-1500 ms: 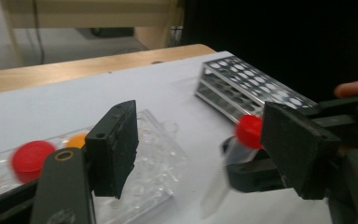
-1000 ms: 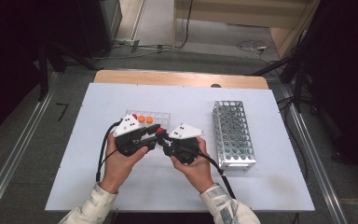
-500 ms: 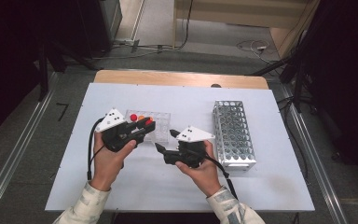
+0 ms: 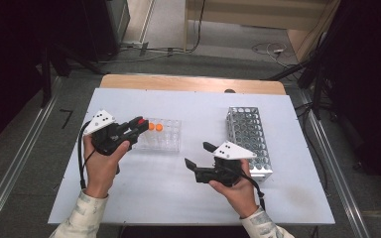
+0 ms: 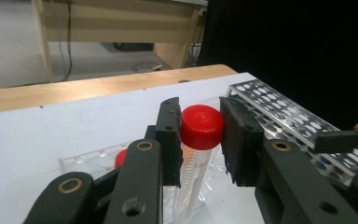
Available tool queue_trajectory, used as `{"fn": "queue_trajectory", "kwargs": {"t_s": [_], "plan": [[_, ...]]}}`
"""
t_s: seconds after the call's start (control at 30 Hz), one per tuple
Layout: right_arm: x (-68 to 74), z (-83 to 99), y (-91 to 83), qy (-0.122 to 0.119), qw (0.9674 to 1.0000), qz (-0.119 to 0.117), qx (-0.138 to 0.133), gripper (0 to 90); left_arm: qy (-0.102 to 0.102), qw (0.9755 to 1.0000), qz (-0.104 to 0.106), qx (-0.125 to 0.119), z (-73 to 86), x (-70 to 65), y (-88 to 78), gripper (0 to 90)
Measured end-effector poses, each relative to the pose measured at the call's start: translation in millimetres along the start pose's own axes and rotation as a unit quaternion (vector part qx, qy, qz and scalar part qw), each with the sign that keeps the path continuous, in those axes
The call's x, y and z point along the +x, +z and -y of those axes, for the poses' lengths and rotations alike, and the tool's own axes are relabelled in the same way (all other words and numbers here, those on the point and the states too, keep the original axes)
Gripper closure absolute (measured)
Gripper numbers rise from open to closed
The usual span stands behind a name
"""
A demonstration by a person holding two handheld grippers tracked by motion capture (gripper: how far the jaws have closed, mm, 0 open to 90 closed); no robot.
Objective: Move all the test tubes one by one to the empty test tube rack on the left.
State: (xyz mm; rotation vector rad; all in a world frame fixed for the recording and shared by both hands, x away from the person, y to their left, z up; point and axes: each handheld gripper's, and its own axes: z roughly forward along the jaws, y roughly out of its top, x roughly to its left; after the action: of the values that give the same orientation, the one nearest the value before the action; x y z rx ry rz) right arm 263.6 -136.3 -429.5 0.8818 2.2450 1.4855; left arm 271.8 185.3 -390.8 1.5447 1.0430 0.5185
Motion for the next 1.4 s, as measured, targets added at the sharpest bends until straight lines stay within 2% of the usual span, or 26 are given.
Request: {"fn": "queue_trajectory", "kwargs": {"t_s": [0.23, 0.4, 0.67, 1.0, 1.17, 1.3, 1.4], "plan": [[-8.6, 2.5, -12.3, 0.007, 1.0000, 0.006, -0.002, 18.4, -0.005, 0.9998, -0.019, -0.008, -4.8, 10.3, -6.9, 71.0], [-12.2, 2.2, -15.5, 0.010, 0.9999, 0.010, -0.003, 18.9, -0.007, 0.9988, -0.044, -0.018, -7.6, 19.6, -10.9, 71.0], [-15.0, 1.2, -18.1, 0.011, 0.9998, 0.013, -0.008, 19.1, -0.005, 0.9972, -0.072, -0.020, -6.5, 29.9, -5.3, 71.0], [-17.1, 1.3, -19.8, 0.014, 0.9997, 0.014, -0.010, 19.5, -0.001, 0.9957, -0.089, -0.026, -4.4, 34.9, 1.5, 71.0], [-17.4, 1.9, -19.3, 0.014, 0.9997, 0.015, -0.008, 20.0, 0.011, 0.9958, -0.090, -0.008, 5.7, 32.0, 10.5, 70.9], [-16.6, 2.0, -19.5, 0.013, 0.9998, 0.015, -0.008, 20.0, 0.025, 0.9947, -0.099, 0.008, 13.4, 29.8, 16.5, 70.8], [-16.6, 2.5, -19.7, 0.012, 0.9998, 0.015, -0.007, 20.1, 0.024, 0.9941, -0.105, 0.014, 18.6, 30.0, 18.2, 70.8]]}}
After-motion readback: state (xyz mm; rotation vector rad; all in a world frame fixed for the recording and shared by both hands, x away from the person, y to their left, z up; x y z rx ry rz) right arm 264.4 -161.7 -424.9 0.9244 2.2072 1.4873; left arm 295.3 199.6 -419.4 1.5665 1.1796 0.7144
